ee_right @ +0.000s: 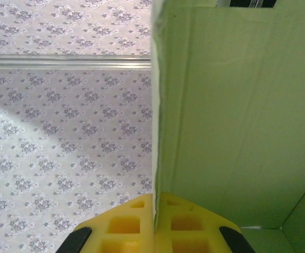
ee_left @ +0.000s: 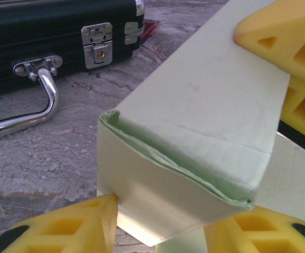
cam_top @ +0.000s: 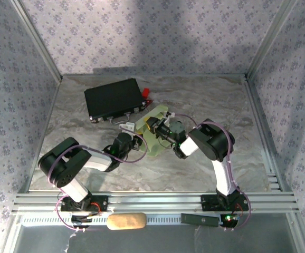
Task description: Fold the paper box
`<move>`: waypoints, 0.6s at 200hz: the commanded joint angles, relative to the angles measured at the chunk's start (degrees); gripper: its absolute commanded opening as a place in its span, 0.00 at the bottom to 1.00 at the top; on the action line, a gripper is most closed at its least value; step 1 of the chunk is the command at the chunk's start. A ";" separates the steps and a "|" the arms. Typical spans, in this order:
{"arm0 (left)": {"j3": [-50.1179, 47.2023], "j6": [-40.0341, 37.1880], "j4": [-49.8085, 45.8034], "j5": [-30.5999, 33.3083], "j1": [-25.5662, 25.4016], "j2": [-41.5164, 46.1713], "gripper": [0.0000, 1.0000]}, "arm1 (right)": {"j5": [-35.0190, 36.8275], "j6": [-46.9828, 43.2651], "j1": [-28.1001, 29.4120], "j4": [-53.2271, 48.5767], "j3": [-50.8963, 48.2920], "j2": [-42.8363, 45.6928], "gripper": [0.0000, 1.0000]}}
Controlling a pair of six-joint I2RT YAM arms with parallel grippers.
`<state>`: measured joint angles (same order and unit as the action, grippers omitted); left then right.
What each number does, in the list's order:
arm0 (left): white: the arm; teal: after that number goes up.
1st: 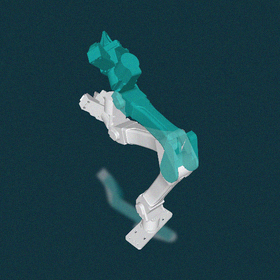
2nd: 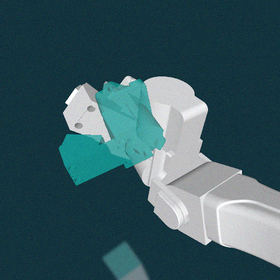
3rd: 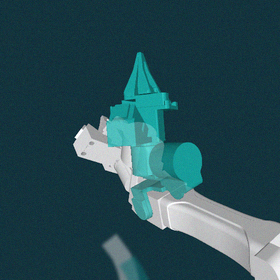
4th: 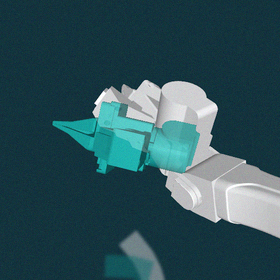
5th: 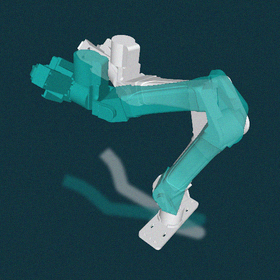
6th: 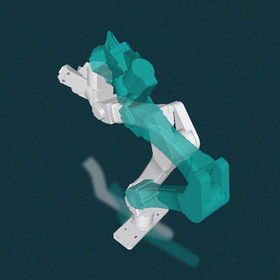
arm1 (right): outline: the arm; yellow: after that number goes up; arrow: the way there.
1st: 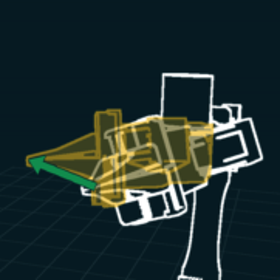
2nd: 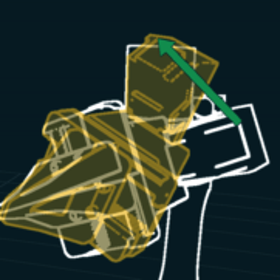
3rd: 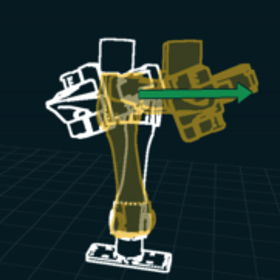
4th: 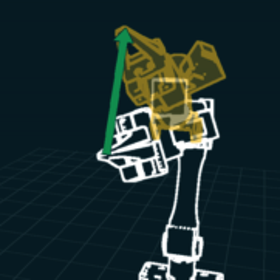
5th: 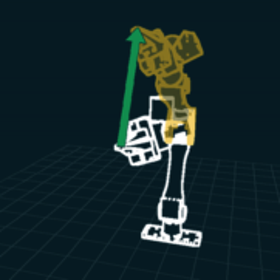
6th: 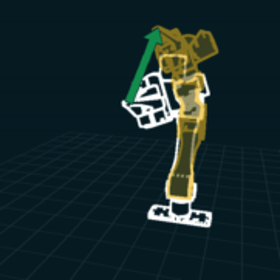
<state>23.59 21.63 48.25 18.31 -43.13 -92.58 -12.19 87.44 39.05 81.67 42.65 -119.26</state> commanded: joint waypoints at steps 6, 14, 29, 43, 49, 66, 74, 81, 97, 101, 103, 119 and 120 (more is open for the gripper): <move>0.81 1.31 3.76 2.80 0.62 -0.93 0.46 | -0.98 -0.10 1.30 -1.70 0.43 -2.28 0.00; 1.03 1.46 3.70 2.94 0.60 -1.20 0.46 | -0.92 0.07 1.53 -1.70 0.50 -2.53 0.00; 1.53 1.91 3.36 3.84 0.61 -1.57 0.45 | -0.79 0.42 1.80 -1.83 0.74 -2.81 0.00; 1.89 2.10 3.30 4.41 0.64 -1.95 0.42 | -0.74 0.80 1.84 -1.74 0.88 -3.09 0.00; 1.90 2.10 3.34 4.44 0.60 -2.13 0.41 | -0.75 0.93 1.87 -1.80 0.93 -3.03 0.00; 2.07 2.23 3.49 4.66 0.60 -2.34 0.38 | -0.74 1.14 1.98 -1.95 0.93 -2.80 0.00; 2.23 2.36 3.43 4.74 0.59 -2.51 0.37 | -0.72 1.24 2.07 -2.04 0.88 -2.82 0.00; 2.46 2.30 3.39 4.80 0.57 -2.71 0.35 | -0.65 1.28 2.06 -2.03 0.86 -2.71 0.00; 3.26 2.52 2.78 4.98 0.52 -3.27 0.30 | -0.52 1.50 2.29 -2.21 1.02 -2.64 0.00; 3.49 2.61 2.65 5.01 0.49 -3.38 0.29 | -0.45 1.55 2.34 -2.15 1.12 -2.64 0.00; 3.50 2.62 2.60 4.99 0.44 -3.55 0.28 | -0.40 1.54 2.32 -2.15 1.12 -2.64 0.00; 4.15 2.78 2.60 4.98 0.36 -4.25 0.22 | -0.34 1.84 2.50 -2.23 1.13 -2.58 0.00; 4.16 2.80 2.57 4.98 0.39 -4.27 0.22 | -0.32 1.85 2.51 -2.22 1.12 -2.61 0.00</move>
<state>25.26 23.44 49.41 22.20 -43.13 -95.29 -9.41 88.33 39.70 82.11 43.88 -120.33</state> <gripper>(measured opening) 0.250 0.061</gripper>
